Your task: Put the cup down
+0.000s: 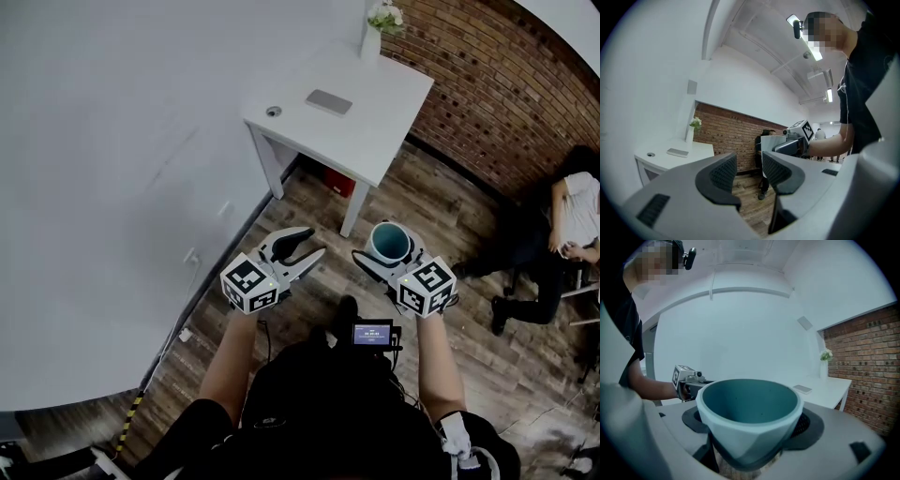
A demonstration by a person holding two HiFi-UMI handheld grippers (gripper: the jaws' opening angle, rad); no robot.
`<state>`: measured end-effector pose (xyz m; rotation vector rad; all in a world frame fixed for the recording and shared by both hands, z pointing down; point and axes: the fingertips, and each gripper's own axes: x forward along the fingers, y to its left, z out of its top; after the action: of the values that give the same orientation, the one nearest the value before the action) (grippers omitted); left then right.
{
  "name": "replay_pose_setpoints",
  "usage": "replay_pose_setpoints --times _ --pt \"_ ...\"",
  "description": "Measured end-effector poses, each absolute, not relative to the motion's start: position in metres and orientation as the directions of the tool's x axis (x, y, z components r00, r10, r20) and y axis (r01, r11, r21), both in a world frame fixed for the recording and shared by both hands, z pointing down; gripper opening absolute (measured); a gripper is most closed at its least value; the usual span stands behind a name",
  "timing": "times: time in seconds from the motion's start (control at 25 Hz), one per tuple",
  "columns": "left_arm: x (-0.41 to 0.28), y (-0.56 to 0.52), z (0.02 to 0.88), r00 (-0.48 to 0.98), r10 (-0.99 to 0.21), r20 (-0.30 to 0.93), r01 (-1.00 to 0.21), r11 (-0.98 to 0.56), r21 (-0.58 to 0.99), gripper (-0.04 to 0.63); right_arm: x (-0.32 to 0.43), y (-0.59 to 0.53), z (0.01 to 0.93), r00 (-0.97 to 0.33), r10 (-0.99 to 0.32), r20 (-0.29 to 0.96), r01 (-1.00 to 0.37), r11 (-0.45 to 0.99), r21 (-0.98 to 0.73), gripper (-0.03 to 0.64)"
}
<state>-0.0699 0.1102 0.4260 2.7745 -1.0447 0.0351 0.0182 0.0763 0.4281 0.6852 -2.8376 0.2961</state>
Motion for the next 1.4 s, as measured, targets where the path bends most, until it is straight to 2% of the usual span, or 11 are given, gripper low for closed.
replay_pose_setpoints --times 0.68,1.4 --pt "-0.081 0.029 0.439 0.741 -0.663 0.107 -0.672 -0.728 0.138 0.175 0.002 -0.015 0.444 -0.881 -0.415 0.227 -0.453 0.878 -0.155 0.416" --pt "-0.078 -0.13 0.448 0.722 -0.681 0.124 -0.691 -0.697 0.194 0.172 0.001 -0.176 0.456 -0.894 -0.393 0.216 -0.437 0.873 -0.219 0.416"
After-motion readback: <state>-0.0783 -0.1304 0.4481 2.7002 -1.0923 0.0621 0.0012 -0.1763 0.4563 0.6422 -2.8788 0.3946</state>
